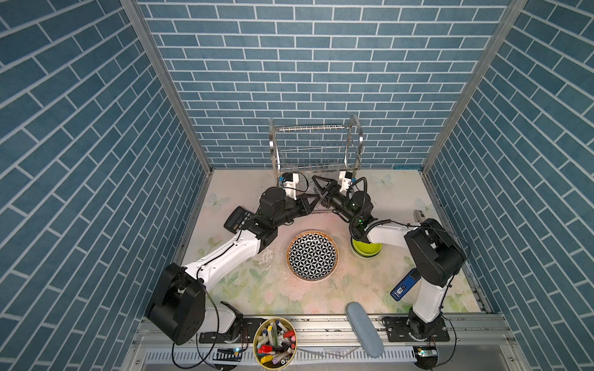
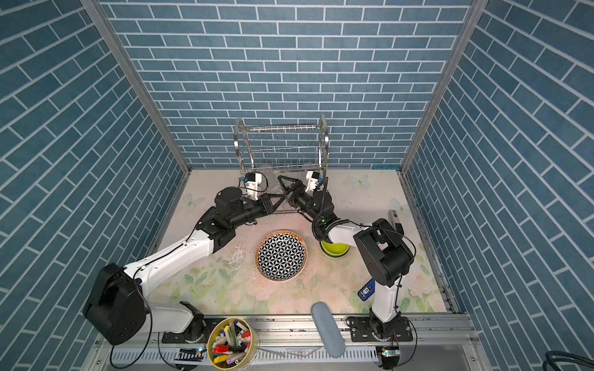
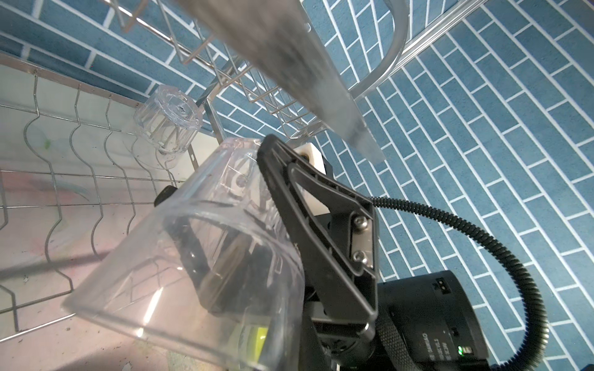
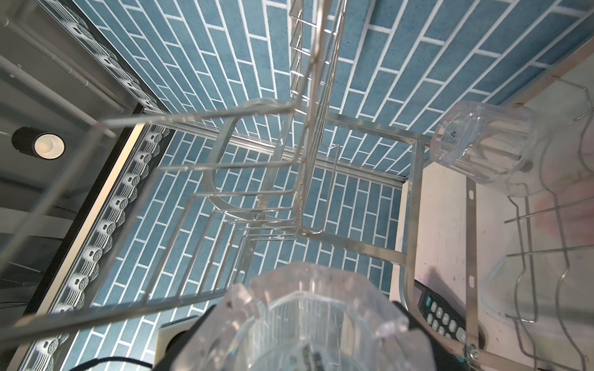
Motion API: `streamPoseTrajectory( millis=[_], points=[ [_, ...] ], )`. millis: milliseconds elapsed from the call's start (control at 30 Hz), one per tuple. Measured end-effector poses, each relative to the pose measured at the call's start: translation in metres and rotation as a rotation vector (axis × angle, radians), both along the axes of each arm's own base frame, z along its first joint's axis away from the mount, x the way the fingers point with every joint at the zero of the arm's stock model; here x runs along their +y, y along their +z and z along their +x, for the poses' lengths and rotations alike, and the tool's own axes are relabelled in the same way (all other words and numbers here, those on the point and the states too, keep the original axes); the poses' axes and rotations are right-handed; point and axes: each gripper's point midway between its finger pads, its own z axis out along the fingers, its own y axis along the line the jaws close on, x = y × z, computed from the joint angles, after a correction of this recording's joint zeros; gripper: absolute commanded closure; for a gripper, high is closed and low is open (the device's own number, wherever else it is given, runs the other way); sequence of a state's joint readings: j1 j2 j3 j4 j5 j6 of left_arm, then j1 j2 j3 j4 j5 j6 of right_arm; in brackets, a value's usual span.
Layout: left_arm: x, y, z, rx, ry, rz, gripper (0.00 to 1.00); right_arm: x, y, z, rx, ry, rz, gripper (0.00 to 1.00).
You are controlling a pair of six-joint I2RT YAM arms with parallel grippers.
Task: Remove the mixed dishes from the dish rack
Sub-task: 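Carry the cup down beside the plates with the left gripper while the right opens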
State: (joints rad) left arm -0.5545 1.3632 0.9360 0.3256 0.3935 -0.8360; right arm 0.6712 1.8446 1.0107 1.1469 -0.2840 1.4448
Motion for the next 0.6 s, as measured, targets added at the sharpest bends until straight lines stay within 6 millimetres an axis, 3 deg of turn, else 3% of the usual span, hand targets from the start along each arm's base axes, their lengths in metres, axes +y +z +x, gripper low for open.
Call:
streamPoseTrajectory(
  millis=[33, 333, 600],
  points=[
    [0.000, 0.001, -0.001, 0.000, -0.001, 0.005, 1.00, 0.000, 0.001, -0.001, -0.001, 0.002, 0.002, 0.01],
    [0.027, 0.009, -0.009, 0.021, 0.086, 0.100, 1.00, 0.005, -0.010, -0.007, -0.079, -0.009, -0.090, 0.01],
    [0.051, 0.006, -0.032, 0.095, 0.102, 0.256, 1.00, -0.004, -0.036, -0.007, -0.090, -0.059, -0.195, 0.01]
  ],
)
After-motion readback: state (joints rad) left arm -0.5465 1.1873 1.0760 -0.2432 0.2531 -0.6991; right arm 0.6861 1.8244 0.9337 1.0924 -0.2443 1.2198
